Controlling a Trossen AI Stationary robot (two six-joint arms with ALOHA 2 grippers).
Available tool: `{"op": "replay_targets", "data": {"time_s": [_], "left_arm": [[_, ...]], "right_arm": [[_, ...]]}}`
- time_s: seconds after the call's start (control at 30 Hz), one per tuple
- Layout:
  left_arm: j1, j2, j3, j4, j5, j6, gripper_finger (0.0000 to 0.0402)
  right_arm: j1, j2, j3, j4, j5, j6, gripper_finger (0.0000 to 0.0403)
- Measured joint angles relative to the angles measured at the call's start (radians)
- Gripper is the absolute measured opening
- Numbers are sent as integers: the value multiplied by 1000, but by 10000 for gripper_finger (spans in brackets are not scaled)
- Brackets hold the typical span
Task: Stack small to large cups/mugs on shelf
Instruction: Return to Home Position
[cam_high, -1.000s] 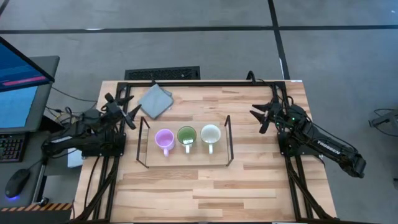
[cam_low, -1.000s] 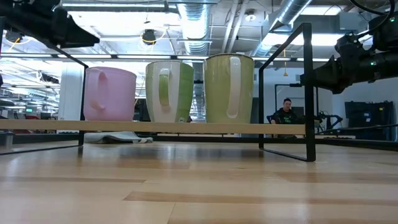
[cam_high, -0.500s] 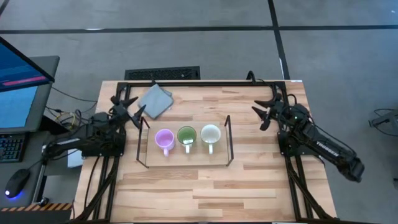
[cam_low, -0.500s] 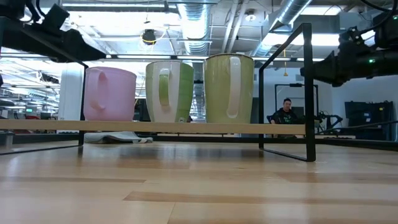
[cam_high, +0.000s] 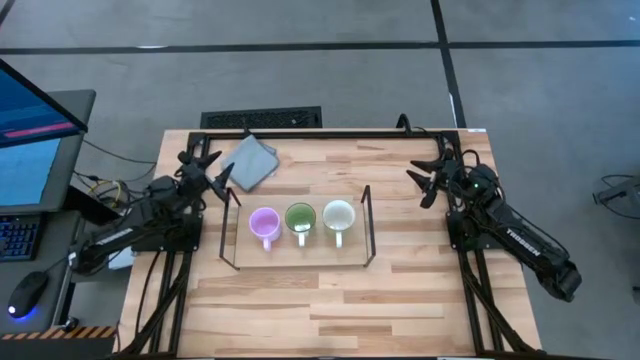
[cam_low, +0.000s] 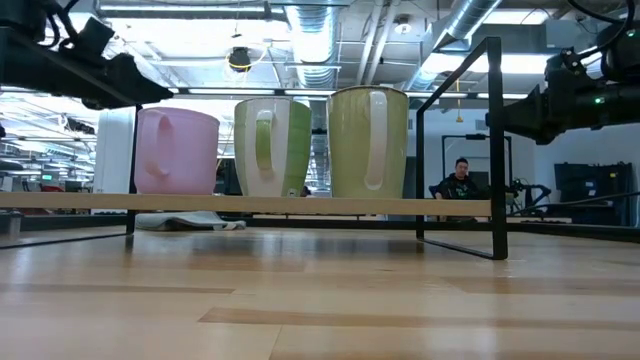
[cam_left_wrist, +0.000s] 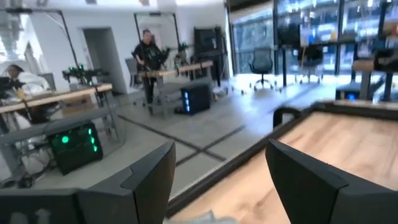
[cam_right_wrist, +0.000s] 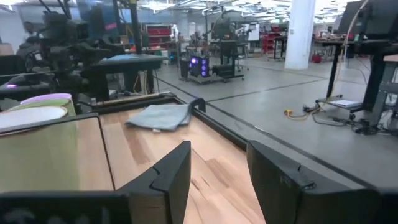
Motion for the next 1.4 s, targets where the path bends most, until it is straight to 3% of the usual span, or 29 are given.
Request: {"op": "replay_targets", "data": {"time_s": [0.27, 0.67, 0.83, 1.03, 1.17, 1.4], "left_arm": [[51, 1, -87, 183, 66, 3, 242], [81, 9, -93, 185, 99, -20, 242], [80, 11, -94, 202, 15, -6, 242], [81, 6, -52, 177, 29, 99, 242], [96, 6, -49, 172, -112, 103, 242], [205, 7, -54, 93, -103, 40, 242]], "right_arm": [[1, -1, 0, -11, 0, -5, 178], [1, -1, 0, -35, 1, -5, 178], [1, -1, 0, -34, 1, -5, 178], [1, -1, 0, -32, 1, -3, 178], [1, -1, 0, -32, 1, 13, 178], [1, -1, 0, -32, 1, 13, 178]]}}
